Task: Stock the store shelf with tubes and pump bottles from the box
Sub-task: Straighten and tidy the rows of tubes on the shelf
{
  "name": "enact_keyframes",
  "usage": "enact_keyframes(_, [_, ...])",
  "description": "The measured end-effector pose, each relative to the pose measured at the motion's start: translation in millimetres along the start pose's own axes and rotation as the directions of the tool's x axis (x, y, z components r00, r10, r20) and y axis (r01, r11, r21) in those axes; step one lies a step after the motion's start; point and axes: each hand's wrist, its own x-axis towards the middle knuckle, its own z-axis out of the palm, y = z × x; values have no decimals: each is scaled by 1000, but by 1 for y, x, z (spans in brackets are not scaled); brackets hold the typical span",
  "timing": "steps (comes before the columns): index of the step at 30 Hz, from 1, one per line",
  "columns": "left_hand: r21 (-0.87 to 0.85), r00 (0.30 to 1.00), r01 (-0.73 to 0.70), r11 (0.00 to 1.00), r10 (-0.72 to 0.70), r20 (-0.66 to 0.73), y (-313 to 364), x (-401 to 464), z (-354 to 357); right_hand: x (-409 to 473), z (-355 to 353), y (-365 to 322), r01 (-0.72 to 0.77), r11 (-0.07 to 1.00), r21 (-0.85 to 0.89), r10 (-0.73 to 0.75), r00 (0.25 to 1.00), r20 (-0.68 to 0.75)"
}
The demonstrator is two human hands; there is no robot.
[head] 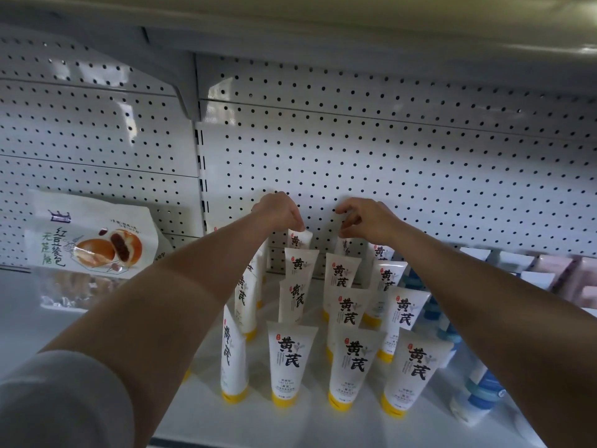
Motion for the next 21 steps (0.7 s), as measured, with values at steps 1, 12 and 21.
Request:
enact_keyframes(1, [-1,1000,3,1000,-3,0,0,0,0,1,1,0,-5,1000,-6,5,1000,-12])
enact_keyframes(12, [-8,998,-57,998,57,17,-1,1,5,0,12,-7,-25,999,-35,22,996,-84])
enact_keyframes(21, [-24,998,-55,998,56,41,-2,2,3,-1,4,0,-48,999,19,48,999,-18])
